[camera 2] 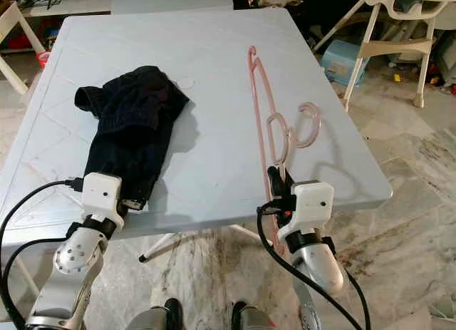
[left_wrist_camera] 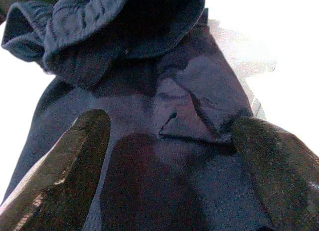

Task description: Hang hanger

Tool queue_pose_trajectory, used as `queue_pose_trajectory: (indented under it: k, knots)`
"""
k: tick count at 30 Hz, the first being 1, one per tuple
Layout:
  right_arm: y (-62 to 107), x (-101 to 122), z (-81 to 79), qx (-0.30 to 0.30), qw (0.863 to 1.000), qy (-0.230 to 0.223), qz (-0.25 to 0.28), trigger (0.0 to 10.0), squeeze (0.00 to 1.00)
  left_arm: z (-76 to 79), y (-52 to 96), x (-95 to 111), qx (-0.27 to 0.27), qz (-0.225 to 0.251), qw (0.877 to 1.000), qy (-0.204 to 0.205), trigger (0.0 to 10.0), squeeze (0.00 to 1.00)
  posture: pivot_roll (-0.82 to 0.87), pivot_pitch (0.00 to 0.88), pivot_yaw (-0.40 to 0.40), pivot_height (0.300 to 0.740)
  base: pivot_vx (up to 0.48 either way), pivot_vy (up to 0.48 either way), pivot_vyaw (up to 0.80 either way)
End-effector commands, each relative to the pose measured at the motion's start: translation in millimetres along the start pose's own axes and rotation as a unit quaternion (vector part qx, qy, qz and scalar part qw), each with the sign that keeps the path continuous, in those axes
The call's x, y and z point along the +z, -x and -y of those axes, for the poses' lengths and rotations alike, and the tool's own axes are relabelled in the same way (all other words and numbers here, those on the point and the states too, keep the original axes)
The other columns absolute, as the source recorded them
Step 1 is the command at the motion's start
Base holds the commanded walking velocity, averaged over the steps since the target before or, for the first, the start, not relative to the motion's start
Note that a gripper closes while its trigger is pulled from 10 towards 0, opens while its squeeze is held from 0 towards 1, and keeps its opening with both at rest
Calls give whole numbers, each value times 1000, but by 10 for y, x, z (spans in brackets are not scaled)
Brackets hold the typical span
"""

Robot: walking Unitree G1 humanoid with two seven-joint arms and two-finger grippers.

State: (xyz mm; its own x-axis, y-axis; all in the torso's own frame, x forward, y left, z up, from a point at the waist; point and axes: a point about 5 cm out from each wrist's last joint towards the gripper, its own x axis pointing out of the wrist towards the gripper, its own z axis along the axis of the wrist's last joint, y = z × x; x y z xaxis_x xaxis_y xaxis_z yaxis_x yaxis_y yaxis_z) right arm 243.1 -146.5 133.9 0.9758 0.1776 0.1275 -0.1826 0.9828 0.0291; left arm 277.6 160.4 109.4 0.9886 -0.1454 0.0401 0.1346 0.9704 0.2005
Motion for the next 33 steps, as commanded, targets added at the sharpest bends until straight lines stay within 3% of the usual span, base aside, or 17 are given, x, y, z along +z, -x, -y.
queue_pose_trajectory:
  k: [1, 26, 33]
  knots:
    - [84, -260, 52, -18, 997, -8, -74, 10000, 0, 26, -4, -31, -1, -11, 1000, -2, 10000, 0, -94, 194, 33, 740, 0, 0, 0]
    - [77, -255, 53, -20, 997, -11, -72, 10000, 0, 26, -60, -18, 10, -17, 1000, -9, 10000, 0, -96, 194, 37, 740, 0, 0, 0]
    - [78, -257, 61, -24, 997, -12, -72, 10000, 0, 33, -70, -17, 8, -19, 1000, -7, 10000, 0, -99, 196, 39, 740, -258, 0, 0]
